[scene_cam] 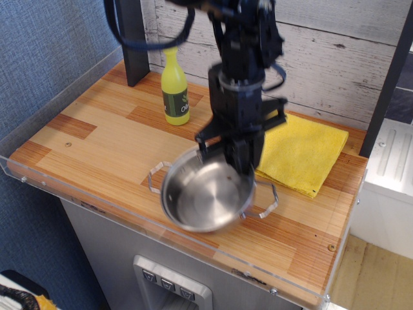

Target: Move the pot to the far left front corner of the table.

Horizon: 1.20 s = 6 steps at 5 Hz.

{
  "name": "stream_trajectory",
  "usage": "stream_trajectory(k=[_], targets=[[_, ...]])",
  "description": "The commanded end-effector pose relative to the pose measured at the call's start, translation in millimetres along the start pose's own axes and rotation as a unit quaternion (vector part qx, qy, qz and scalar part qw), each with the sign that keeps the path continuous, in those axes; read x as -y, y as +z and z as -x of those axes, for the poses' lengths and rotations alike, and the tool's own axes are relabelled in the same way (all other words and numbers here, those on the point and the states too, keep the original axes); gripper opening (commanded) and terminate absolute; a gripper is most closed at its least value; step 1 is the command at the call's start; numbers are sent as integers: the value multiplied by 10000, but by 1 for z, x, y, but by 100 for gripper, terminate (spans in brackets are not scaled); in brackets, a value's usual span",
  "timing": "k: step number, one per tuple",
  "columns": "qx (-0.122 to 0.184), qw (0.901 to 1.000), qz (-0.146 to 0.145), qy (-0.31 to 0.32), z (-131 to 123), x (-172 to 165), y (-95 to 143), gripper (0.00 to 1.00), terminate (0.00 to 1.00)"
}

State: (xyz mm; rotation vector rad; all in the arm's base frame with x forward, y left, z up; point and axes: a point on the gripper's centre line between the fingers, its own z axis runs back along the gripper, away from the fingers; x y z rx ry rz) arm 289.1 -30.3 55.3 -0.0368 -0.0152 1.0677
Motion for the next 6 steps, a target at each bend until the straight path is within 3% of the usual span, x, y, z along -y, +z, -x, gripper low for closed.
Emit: stream_trajectory(k=[1,3,6], targets=[[361,9984,-429,87,-40,-13,43,0,0],[401,9967,-668,215,-95,-53,55,0,0],[925,9950,-366,69,-144,-73,50,0,0]])
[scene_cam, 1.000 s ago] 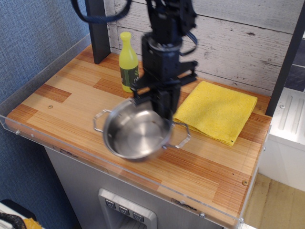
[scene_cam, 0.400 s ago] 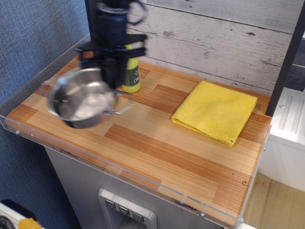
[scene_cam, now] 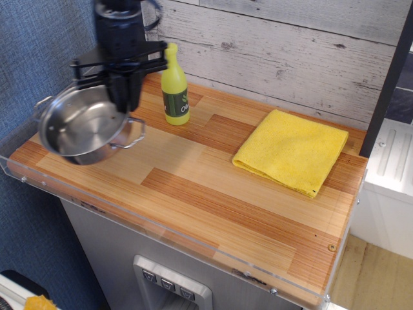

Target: Move the pot to the far left front corner of the table.

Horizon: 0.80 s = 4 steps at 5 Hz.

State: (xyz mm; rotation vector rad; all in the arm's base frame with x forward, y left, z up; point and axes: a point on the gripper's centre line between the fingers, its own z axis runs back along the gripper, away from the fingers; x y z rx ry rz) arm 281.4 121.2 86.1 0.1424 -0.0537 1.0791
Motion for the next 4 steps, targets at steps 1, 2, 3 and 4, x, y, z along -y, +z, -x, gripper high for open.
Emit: stream_trajectory(k=[1,2,3,4], targets=[[326,9986,336,237,-29,6,9,0,0],[306,9982,416,289,-37,12,-3,0,0],[193,9983,417,366,-40,7,-16,0,0],[91,9978,410,519,-44,4,-30,0,0]])
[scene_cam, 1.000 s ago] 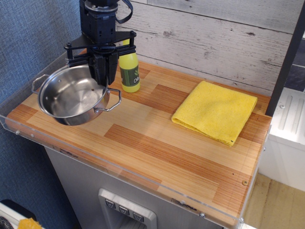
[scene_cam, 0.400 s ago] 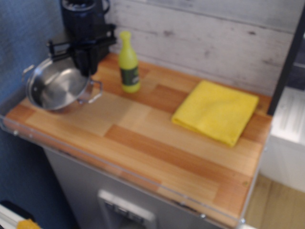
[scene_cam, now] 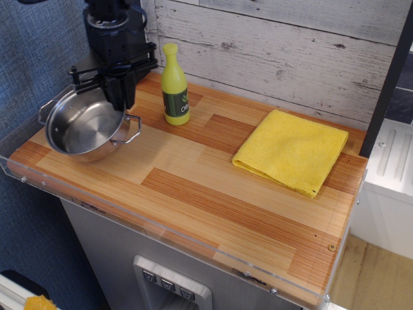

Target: Move the pot to the far left front corner of the table.

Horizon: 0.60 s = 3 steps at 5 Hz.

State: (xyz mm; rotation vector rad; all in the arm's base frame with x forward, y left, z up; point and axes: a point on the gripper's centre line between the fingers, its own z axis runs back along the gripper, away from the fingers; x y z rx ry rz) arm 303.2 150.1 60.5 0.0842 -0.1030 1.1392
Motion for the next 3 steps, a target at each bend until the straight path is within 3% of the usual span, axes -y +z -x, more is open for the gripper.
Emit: stream_trajectory(k=[1,2,3], targets=[[18,9990,84,445,-14,-9,-9,0,0],[-62,9985,70,542,-15,-12,-17,0,0],[-195,9974,163,674,-16,-15,-21,100,0]])
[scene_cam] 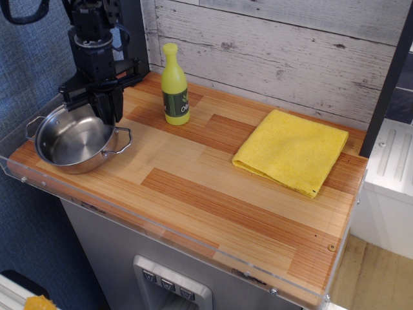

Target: Move the pot to the far left front corner of the table.

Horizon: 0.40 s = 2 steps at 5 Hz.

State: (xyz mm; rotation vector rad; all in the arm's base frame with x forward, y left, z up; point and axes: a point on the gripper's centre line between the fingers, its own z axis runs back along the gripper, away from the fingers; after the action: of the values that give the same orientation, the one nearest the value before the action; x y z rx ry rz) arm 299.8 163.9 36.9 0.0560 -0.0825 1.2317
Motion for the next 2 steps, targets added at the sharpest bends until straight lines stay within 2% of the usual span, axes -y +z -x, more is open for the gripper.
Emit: stream_trajectory(k=[1,2], targets=[[-107,9992,308,246,-8,-9,11,100,0],[-8,9983,383,434,-10,-14,22,100,0]])
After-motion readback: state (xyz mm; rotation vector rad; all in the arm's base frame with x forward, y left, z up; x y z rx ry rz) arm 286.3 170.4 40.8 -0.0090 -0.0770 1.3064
